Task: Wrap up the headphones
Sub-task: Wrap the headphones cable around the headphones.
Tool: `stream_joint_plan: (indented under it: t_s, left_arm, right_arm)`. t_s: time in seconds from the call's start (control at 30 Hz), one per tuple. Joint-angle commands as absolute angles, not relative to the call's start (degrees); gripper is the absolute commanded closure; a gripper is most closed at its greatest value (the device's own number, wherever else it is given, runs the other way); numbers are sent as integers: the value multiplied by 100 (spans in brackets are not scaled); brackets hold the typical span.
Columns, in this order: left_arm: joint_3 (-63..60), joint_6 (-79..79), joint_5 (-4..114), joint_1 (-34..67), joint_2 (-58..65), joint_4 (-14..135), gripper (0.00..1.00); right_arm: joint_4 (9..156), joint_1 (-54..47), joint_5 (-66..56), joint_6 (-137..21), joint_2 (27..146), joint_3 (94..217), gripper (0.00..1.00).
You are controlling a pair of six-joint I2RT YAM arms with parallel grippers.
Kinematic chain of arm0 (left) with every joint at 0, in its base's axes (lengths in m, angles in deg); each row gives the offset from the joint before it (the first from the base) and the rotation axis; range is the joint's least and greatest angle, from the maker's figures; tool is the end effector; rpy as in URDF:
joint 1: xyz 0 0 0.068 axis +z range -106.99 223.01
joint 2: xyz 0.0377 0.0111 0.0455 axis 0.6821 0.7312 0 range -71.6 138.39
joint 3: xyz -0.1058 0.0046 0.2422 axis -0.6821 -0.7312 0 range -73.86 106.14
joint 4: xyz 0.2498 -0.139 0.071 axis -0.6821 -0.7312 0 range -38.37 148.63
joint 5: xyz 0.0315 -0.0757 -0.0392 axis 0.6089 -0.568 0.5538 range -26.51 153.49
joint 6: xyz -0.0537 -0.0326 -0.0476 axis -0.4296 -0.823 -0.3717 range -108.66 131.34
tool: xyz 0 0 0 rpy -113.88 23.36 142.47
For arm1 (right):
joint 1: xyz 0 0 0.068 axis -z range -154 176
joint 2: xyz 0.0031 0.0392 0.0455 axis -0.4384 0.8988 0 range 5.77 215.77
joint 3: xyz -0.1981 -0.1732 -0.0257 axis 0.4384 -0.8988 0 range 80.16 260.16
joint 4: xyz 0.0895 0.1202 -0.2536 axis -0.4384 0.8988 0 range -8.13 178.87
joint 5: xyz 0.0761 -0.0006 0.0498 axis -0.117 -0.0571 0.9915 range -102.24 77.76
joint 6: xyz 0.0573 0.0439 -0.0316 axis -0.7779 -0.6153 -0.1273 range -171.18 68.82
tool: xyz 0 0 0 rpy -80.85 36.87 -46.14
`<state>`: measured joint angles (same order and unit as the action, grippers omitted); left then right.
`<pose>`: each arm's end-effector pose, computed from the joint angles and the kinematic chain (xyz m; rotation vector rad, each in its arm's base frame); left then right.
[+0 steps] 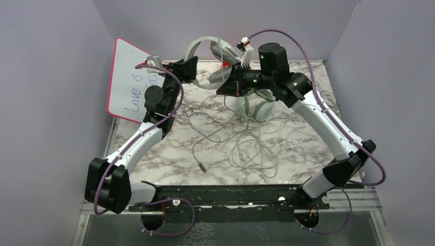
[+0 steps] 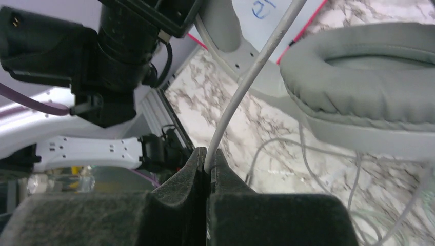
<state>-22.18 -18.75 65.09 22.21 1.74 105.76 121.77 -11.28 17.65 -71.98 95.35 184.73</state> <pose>0.3345 -0.1251 0.3712 -0.1193 1.1534 -0.7742 0.2926 0.2650 0.4433 -0.6585 2.0374 1.1465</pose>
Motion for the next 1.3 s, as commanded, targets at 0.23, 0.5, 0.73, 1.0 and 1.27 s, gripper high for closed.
stream_joint_plan:
  t_s: [0.23, 0.5, 0.73, 1.0, 1.27]
  left_arm:
    - [-1967, -5087, 7960, 2046, 220, 11277, 100]
    - [-1809, -5931, 8007, 2040, 28, 11238, 100]
    - [-1690, -6275, 7863, 2043, -250, 11118, 100]
    - [-1482, -6601, 7664, 2047, -368, 11058, 100]
    - [-1323, -6512, 7547, 2046, -626, 10901, 100]
  right_arm:
    - [9013, -1989, 443, -8364, 8813, 16817, 94]
    - [7155, -2076, 181, -8237, 7937, 15128, 90]
    - [6511, -2129, 430, -7957, 7949, 14823, 86]
    - [5667, -2264, 247, -7837, 7677, 14050, 81]
    - [5007, -2266, 432, -7861, 7707, 13558, 38]
